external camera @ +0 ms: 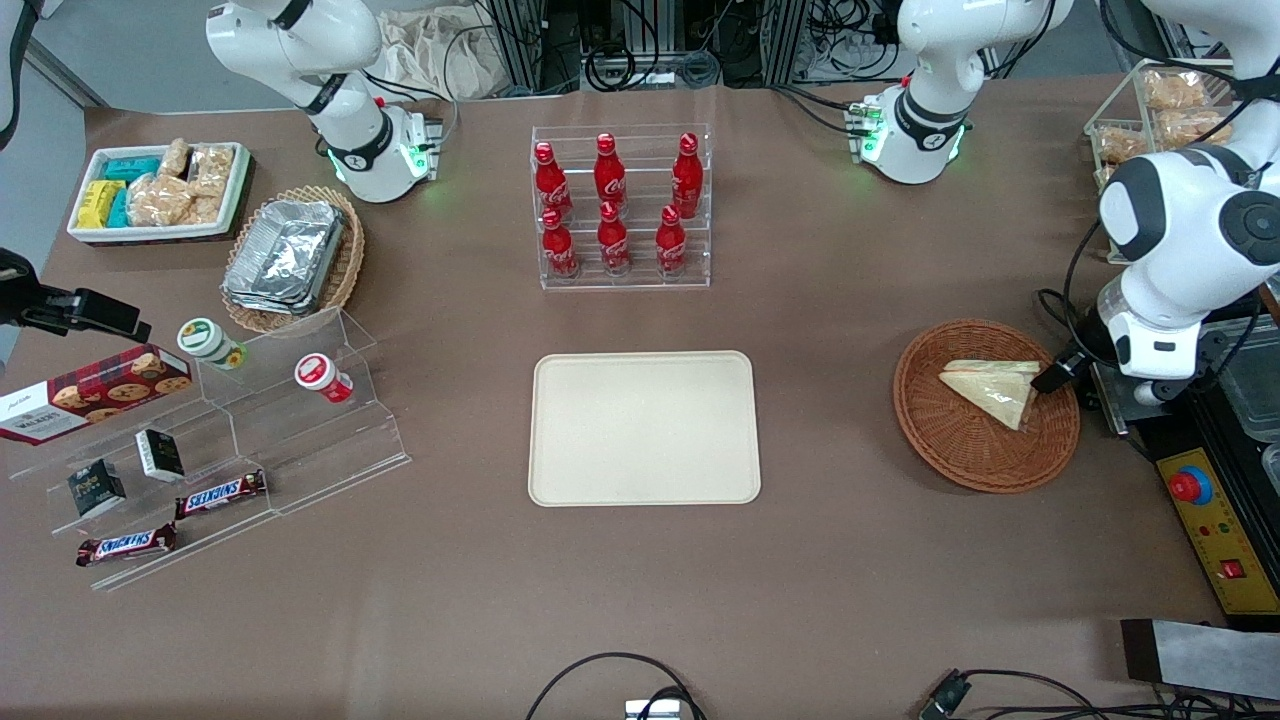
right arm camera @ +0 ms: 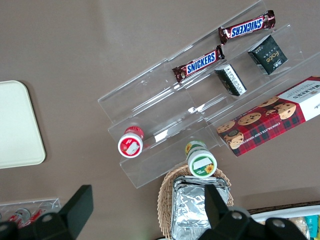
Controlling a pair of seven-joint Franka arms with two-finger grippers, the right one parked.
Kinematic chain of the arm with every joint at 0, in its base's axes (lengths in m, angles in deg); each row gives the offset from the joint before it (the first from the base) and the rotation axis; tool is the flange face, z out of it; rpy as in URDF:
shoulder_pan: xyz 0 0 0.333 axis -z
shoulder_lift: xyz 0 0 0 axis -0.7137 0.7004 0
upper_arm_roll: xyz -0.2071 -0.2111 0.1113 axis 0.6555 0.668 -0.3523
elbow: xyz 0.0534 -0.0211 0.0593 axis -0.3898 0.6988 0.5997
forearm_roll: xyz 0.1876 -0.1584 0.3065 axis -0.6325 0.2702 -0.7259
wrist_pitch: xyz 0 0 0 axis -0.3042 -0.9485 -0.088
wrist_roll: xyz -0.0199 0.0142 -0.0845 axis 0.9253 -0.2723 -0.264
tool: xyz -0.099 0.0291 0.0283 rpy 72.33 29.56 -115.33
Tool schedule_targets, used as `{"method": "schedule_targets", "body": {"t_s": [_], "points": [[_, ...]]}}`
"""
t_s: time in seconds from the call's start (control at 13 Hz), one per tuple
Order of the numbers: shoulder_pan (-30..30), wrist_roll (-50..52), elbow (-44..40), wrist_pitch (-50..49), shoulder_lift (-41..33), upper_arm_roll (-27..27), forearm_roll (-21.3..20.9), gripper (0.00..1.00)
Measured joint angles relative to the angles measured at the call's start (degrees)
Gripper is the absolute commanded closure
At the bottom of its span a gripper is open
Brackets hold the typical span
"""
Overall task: Place sandwich from basket to tray
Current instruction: 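Lower the left gripper and close it on the wrapped sandwich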
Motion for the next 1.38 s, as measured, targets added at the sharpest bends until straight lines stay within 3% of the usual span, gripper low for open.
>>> {"method": "schedule_targets", "body": {"t_s": [1.0, 1.08, 1.15, 1.31, 1.38], "points": [[-2.33, 3.95, 10.14, 19.10, 6.87, 0.04, 0.27, 0.03], [-2.33, 3.95, 10.14, 19.29, 7.08, 0.08, 0.28, 0.11], [-2.33, 4.08, 10.14, 19.31, 7.10, 0.10, 0.29, 0.27], [-2.33, 5.02, 10.14, 19.38, 7.10, 0.15, 0.30, 0.68], [-2.32, 5.23, 10.14, 19.41, 7.10, 0.24, 0.30, 0.78]]}}
